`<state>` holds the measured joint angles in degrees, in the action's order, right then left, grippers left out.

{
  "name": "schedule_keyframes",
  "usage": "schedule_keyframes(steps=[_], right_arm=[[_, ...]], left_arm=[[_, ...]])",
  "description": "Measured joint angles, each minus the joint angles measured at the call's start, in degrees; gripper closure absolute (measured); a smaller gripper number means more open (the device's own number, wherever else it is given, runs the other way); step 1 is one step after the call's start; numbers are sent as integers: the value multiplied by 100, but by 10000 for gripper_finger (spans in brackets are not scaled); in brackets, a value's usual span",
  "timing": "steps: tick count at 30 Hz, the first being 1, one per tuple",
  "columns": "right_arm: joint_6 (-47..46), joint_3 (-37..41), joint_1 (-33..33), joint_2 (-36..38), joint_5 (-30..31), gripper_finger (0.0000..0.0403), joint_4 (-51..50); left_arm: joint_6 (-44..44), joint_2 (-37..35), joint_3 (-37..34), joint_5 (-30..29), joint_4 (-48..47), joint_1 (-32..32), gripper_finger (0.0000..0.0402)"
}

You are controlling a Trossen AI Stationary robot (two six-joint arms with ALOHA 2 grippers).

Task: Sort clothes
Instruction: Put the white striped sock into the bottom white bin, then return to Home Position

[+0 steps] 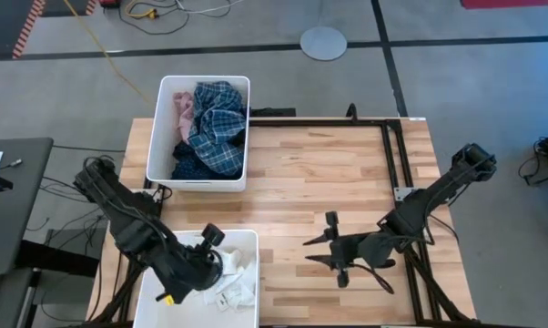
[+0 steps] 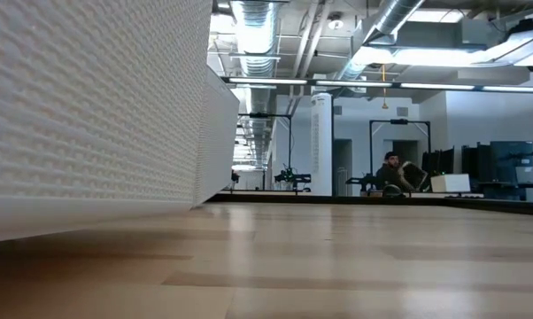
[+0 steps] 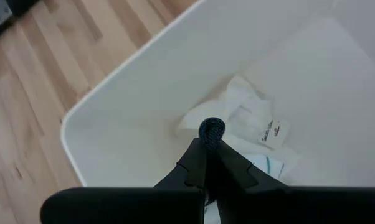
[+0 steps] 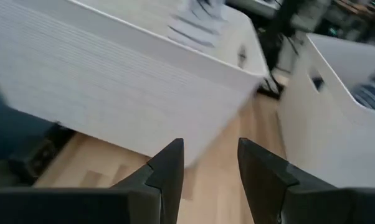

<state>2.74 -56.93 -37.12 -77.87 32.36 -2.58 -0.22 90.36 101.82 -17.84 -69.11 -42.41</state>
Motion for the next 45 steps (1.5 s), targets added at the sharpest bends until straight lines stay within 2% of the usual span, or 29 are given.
schedule_keyframes(steps=[4,8,11,17,21,25,28,35,38,42,45], right_arm=[[374,0,-77,-22,-498,239,418],[527,0,-70,-22,-557,239,489],[452,0,25,-22,-533,239,171],[-265,7,301,-22,-520,239,-995],[-363,155,479,-19,-515,239,-1049],[-276,431,693,-19,-559,239,-572],[-145,739,914,-24,-929,239,101],[-124,1375,1409,-22,-1912,239,1502],[-209,1538,1550,-22,-2087,239,1791],[-275,1738,1662,-22,-2216,239,2101],[-275,1778,1674,-22,-2221,239,2188]], left_arm=[[-232,117,0,-17,-191,0,398],[-507,143,0,-201,-382,0,397],[-663,147,0,-389,-386,0,397],[-899,141,-70,-559,-472,4,397],[-1011,152,-475,-534,-396,90,391],[-1302,147,-955,-536,-312,223,364],[-1460,151,-1193,-534,-284,285,335],[-1561,147,-1259,-530,-61,304,256],[-1581,147,-1259,-530,-47,288,229],[-1572,79,-1259,-608,-39,252,213],[-1553,-128,-1259,-925,-12,224,213]])
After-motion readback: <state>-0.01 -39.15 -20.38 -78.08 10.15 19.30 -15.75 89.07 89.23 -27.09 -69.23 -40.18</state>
